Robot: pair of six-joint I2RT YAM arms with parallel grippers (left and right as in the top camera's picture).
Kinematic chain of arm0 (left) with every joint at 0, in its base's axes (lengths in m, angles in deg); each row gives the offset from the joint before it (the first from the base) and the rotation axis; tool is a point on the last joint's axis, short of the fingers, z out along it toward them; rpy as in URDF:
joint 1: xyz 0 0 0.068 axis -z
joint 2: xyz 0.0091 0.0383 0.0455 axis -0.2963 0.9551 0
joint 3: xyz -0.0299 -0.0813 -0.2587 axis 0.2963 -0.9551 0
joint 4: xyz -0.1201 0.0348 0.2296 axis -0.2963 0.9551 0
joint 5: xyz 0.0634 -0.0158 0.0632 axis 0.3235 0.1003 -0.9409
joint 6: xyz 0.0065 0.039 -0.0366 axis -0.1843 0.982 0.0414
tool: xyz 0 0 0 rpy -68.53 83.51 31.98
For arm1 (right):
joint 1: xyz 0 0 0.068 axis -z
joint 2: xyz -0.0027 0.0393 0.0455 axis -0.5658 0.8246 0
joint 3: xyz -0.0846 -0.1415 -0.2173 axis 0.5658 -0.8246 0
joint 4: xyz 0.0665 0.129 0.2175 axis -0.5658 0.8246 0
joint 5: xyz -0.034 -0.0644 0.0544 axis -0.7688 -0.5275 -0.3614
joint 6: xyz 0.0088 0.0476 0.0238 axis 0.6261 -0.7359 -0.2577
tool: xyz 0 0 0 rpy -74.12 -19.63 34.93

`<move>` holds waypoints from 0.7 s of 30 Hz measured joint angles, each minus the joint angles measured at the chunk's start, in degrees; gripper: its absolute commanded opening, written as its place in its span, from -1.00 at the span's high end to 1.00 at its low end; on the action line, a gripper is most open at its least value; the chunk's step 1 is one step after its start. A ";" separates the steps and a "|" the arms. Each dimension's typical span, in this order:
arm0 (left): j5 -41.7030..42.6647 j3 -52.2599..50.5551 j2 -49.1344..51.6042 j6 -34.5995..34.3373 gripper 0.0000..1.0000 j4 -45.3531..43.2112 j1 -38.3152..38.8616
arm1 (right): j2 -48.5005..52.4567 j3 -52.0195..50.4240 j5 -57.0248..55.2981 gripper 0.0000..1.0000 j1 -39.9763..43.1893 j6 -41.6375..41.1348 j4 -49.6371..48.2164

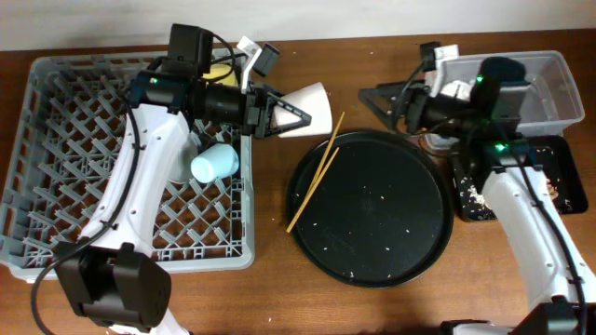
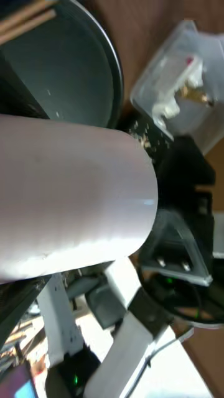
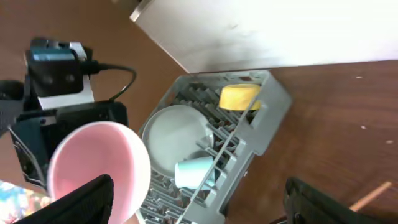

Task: Sort waste into correct bins and load items into the dishwasher rack
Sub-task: 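Pass the pink cup from right to left gripper and place it in rack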

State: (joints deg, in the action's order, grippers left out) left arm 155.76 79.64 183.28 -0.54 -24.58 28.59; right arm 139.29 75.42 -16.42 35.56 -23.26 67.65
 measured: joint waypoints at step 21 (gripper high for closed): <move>-82.93 1.27 11.34 -6.58 -0.28 2.14 -1.27 | 0.33 0.68 -10.93 -0.78 1.70 10.36 25.42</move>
State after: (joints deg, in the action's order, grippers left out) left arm 72.83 80.91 194.63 -7.12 -22.43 27.32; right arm 139.62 76.10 -27.34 37.26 -12.90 93.07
